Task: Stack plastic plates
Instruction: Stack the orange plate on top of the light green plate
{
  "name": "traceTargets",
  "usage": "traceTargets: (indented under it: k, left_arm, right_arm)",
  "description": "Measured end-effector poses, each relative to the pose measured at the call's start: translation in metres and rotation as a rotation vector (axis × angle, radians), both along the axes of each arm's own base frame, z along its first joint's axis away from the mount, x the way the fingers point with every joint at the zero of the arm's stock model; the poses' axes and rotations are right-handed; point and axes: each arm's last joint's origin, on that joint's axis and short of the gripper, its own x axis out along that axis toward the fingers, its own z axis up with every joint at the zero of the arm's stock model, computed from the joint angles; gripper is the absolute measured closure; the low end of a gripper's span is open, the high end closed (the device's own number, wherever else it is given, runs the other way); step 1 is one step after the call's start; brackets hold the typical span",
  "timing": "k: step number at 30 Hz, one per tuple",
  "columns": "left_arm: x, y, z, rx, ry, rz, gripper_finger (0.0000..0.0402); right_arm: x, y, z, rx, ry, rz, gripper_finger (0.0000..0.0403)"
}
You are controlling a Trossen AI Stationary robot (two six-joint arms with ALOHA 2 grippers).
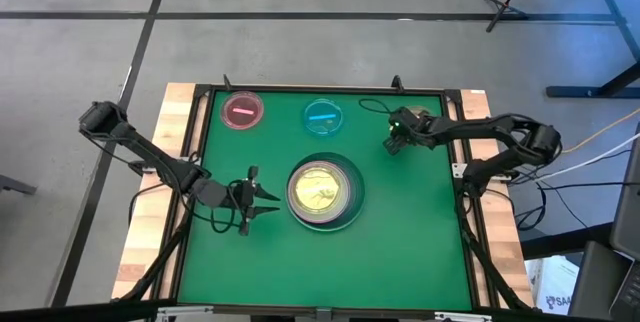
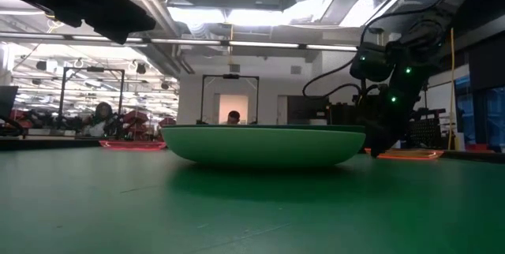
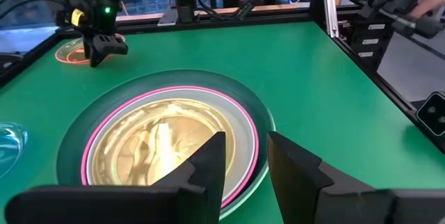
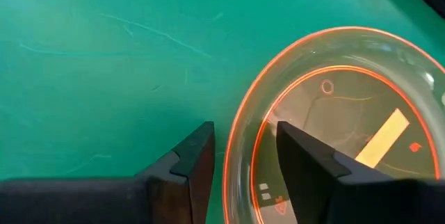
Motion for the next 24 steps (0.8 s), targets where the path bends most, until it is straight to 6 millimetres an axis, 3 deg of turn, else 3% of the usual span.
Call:
traceTargets:
  k: [5,14,24]
  left_arm:
    - [0.0,0.0,0.0,0.001,0.0,0.0,0.0302]
    - [0.0,0.0,0.0,0.001,0.0,0.001,0.0302]
    - [0.0,-0.001,0.0,-0.014,0.007,-0.043,0.0302]
  right_arm:
    - [0.001,-0.001,-0.004,-0.015,0.026,-0.007,0.0275]
    - [0.001,-0.001,-0.004,-0.029,0.065,0.033,0.0393]
    - [0.012,0.018,0.007,-0.111,0.094,0.179,0.0401]
